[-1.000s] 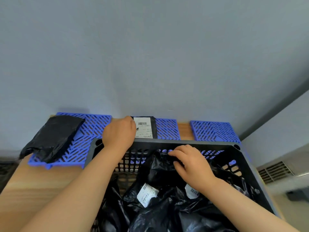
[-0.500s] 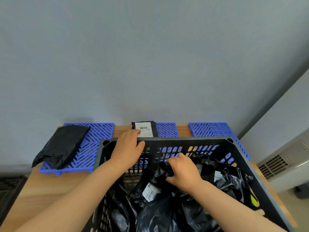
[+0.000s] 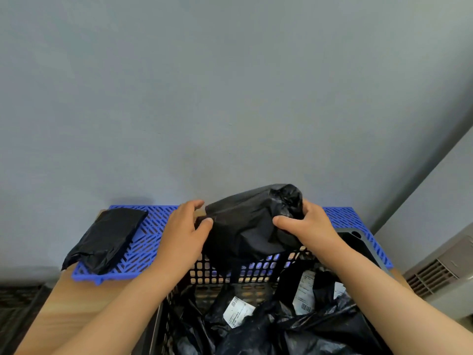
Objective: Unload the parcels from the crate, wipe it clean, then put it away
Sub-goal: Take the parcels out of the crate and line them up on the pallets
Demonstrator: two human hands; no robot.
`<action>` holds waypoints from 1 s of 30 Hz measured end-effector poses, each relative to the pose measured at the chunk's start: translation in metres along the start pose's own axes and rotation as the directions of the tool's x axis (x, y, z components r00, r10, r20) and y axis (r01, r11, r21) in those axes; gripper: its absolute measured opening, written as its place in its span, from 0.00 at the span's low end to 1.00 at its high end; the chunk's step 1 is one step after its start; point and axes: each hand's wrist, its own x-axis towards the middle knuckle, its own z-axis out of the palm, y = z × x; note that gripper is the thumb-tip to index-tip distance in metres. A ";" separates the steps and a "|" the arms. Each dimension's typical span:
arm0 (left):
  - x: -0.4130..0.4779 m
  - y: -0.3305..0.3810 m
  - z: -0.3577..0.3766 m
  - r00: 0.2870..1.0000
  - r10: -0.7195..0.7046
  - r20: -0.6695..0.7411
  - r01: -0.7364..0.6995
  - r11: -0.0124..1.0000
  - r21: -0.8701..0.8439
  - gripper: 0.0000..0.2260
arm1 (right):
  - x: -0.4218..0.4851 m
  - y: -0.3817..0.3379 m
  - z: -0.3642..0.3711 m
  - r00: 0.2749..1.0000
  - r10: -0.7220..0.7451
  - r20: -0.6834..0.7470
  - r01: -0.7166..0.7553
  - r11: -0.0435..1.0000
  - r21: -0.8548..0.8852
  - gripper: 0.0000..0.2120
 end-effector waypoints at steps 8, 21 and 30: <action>0.001 0.030 -0.009 0.977 -0.132 -0.167 0.071 0.942 -0.329 0.13 | -0.006 -0.021 0.012 0.765 -0.599 -0.236 0.541 0.797 -0.269 0.19; -0.016 0.034 0.019 0.825 -0.446 0.348 0.521 0.361 -0.773 0.09 | -0.027 0.051 0.051 0.405 -0.905 0.127 0.668 0.198 -0.717 0.17; -0.019 0.015 0.013 0.900 -0.397 0.180 0.378 0.506 -0.775 0.18 | -0.049 0.070 0.048 0.702 -0.646 0.298 0.604 0.319 -0.730 0.31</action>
